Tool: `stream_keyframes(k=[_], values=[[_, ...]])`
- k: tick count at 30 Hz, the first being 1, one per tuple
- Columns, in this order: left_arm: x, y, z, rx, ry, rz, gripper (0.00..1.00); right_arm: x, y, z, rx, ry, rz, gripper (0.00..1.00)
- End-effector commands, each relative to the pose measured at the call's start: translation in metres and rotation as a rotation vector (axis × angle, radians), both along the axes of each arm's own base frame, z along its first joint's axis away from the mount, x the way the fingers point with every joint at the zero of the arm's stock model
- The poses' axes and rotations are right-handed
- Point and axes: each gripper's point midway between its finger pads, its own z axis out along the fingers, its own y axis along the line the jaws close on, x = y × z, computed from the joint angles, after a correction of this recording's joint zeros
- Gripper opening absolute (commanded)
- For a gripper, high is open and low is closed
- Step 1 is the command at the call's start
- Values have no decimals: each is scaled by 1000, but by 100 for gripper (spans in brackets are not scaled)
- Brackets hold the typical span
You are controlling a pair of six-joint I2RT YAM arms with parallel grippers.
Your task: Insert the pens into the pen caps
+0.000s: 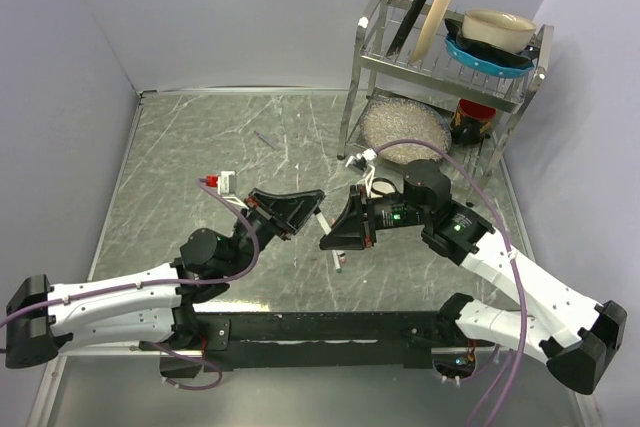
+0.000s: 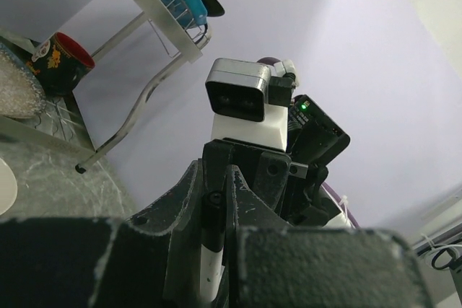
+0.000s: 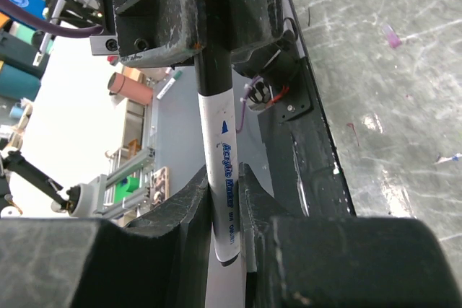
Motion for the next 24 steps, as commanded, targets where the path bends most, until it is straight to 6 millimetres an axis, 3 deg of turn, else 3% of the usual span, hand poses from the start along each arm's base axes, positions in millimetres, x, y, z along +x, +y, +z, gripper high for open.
stream_keyframes(k=[1,7,12,13,14,16,17,19,20,22,23,24], values=[[-153,-46,-158,496,98,-748,1,127,-20,141,353,-391,-605,0],[-137,-57,-140,515,104,-662,1,119,-15,132,360,-360,-550,0],[-81,-53,-115,520,104,-475,1,107,-17,95,280,-309,-516,1],[-72,-51,-104,501,102,-455,1,100,-17,88,276,-298,-491,5],[-55,-46,-99,491,103,-418,1,99,-17,66,251,-272,-488,13],[-39,-41,-86,476,96,-374,1,92,-22,55,246,-264,-487,20],[-24,-34,-84,483,102,-330,1,89,-22,36,216,-242,-477,27],[-10,-29,-69,477,90,-284,1,82,-28,20,185,-219,-476,35],[2,-23,-69,497,91,-248,1,77,-28,0,155,-193,-462,43],[14,-17,-62,511,82,-206,1,69,-35,-14,141,-180,-459,53],[25,-12,-63,524,84,-176,1,63,-39,-29,125,-163,-459,66],[32,-7,-69,543,110,-163,1,57,-41,-42,101,-139,-451,69]])
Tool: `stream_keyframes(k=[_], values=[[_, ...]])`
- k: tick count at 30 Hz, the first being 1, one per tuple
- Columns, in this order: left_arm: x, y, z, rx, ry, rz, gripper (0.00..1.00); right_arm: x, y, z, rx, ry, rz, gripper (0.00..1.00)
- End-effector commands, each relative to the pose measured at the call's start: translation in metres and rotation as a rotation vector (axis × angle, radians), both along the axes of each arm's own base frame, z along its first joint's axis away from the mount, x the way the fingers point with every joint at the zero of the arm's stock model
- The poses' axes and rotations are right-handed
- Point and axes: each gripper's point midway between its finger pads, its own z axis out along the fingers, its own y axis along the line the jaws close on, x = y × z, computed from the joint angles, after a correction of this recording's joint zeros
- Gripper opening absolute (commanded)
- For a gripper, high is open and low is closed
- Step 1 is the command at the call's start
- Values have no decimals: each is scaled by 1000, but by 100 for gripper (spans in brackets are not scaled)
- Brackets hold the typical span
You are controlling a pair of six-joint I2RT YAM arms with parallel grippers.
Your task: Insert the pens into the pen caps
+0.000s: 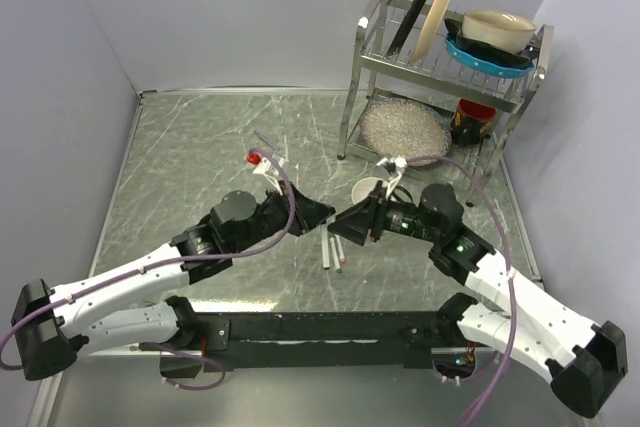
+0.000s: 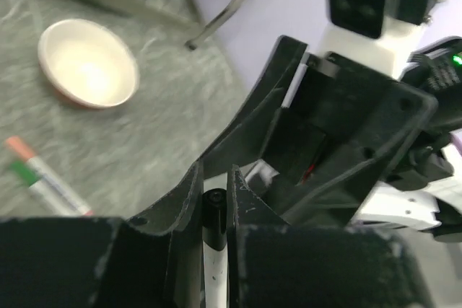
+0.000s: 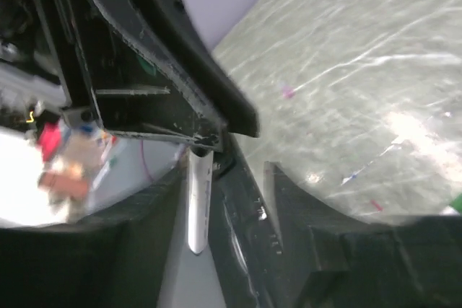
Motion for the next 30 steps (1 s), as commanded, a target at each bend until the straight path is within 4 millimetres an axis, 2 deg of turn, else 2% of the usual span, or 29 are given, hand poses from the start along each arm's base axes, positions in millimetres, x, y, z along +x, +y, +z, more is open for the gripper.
stream_keyframes(k=[1,3,5,6,7,10,13,14,20,25,30], values=[[6,11,-7,92,35,-66,1,5,-20,-21,12,-36,-116,71],[24,21,-22,105,77,-20,1,0,-30,-33,-5,-17,-152,74],[36,26,-52,146,146,18,1,-2,-37,-46,-13,4,-182,75],[42,28,-62,159,171,41,1,-5,-41,-42,6,-9,-194,75],[47,27,-82,189,211,60,2,-5,-42,-42,13,-10,-203,76],[64,27,-116,242,296,126,8,-9,-45,-33,25,-41,-195,76],[76,19,-137,296,344,140,12,-10,-46,-29,14,-44,-194,77],[80,22,-145,324,363,171,14,-11,-46,-28,15,-46,-192,77],[96,22,-179,427,419,227,22,-15,-48,-27,35,-51,-190,77],[101,14,-205,484,475,209,21,-15,-49,-29,24,-58,-189,77],[104,13,-218,515,520,228,22,-17,-52,-21,40,-80,-200,77]])
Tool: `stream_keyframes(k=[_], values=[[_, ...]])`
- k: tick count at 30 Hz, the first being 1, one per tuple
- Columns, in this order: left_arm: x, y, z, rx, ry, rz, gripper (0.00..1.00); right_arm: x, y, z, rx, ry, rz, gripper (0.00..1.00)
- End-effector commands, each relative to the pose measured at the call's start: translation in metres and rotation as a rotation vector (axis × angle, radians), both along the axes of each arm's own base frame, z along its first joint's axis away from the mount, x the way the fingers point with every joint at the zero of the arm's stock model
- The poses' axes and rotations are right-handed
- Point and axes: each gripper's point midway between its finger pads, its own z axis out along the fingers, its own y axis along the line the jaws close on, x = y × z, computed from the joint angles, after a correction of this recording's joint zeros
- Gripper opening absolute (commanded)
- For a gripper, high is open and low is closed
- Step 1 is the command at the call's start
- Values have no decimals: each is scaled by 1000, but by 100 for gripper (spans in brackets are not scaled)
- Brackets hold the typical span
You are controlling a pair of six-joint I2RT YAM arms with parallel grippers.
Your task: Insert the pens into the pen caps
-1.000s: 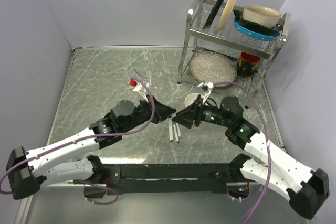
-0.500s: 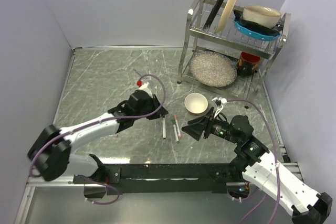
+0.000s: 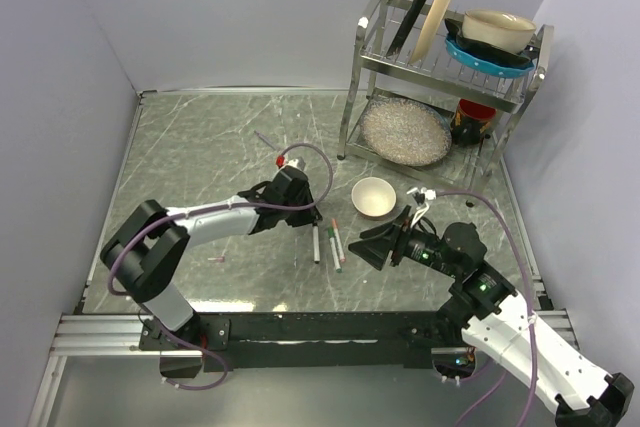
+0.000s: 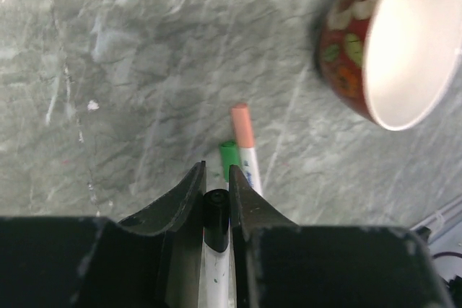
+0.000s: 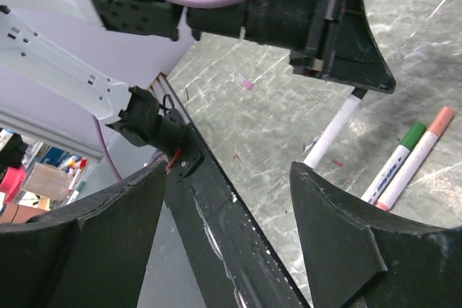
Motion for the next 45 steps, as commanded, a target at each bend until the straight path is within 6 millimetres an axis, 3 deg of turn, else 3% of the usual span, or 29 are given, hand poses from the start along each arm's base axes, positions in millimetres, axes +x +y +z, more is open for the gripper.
stream_keyframes(k=[1,8,11,14,22,26,28,29,31,32,33,35,37,41,43,45], values=[[10,0,1,22,10,44,23,2,-5,23,25,-69,-28,77],[12,8,0,79,26,74,44,1,-11,29,30,-84,-51,77],[15,14,4,111,16,85,44,0,-12,32,35,-87,-56,77],[33,27,22,141,-3,133,44,-2,-13,36,43,-89,-51,77],[113,97,56,130,-25,437,42,-3,-14,37,47,-90,-55,77],[154,117,71,69,-49,521,44,-3,-15,38,45,-90,-59,77],[171,130,58,85,-21,553,43,-3,-14,40,47,-92,-59,77],[184,128,67,61,-34,551,43,-2,-14,40,49,-91,-59,77],[200,136,54,78,-23,560,42,-2,-14,41,51,-91,-58,77],[214,133,65,58,-59,551,42,-2,-13,41,51,-92,-58,77],[222,135,55,77,-58,541,42,-1,-13,41,49,-90,-56,77],[238,133,61,56,-90,536,41,0,-13,39,35,-92,-60,77],[249,133,57,23,-107,515,40,3,-13,37,23,-89,-67,77],[274,120,68,-129,-205,433,41,6,-13,36,15,-93,-76,77],[286,123,73,-157,-226,421,42,7,-11,35,14,-92,-70,77],[294,123,54,-150,-189,404,41,8,-10,34,10,-87,-68,77]])
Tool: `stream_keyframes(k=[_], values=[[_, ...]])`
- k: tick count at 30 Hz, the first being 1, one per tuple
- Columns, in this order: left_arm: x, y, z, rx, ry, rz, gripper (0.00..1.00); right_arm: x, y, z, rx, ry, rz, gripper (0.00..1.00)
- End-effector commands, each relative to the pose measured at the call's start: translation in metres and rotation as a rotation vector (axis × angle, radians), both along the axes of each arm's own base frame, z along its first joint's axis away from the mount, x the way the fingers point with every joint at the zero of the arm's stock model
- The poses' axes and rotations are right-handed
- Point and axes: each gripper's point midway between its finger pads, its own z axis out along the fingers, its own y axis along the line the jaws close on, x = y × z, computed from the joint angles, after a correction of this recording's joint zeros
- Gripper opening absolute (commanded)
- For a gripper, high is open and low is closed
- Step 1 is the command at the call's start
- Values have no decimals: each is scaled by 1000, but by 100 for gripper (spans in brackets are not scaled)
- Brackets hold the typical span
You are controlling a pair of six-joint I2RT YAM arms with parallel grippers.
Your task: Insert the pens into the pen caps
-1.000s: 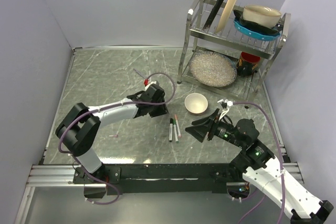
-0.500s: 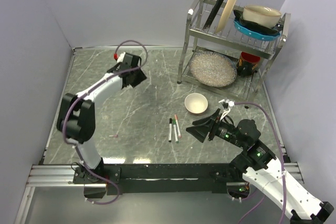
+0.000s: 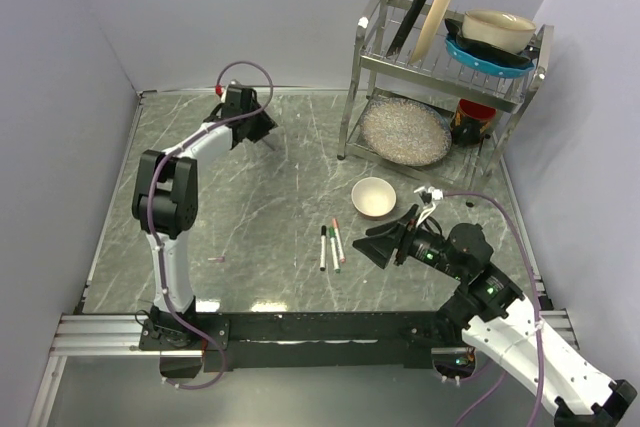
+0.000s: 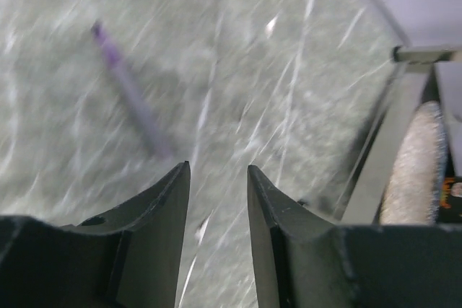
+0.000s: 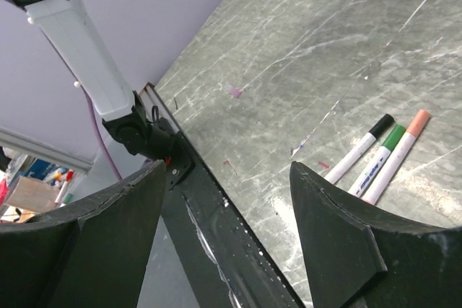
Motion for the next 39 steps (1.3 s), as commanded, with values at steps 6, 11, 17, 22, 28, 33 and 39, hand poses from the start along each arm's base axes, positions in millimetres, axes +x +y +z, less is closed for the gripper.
stream_keyframes(k=[6,11,17,22,28,33,39], values=[[48,-2,-9,-16,-55,-42,38,11,1,19,12,-63,-29,77],[43,19,-1,42,-50,50,40,13,1,16,4,-64,-34,77],[40,43,-11,165,37,124,44,14,3,11,4,-51,-30,77],[43,44,-17,195,80,127,43,15,4,11,2,-49,-30,77],[48,42,-29,216,129,113,44,17,3,11,-4,-54,-40,77],[47,41,-37,242,155,120,45,19,3,8,-15,-51,-46,77],[53,31,-41,248,163,89,46,19,1,10,-15,-59,-51,77]])
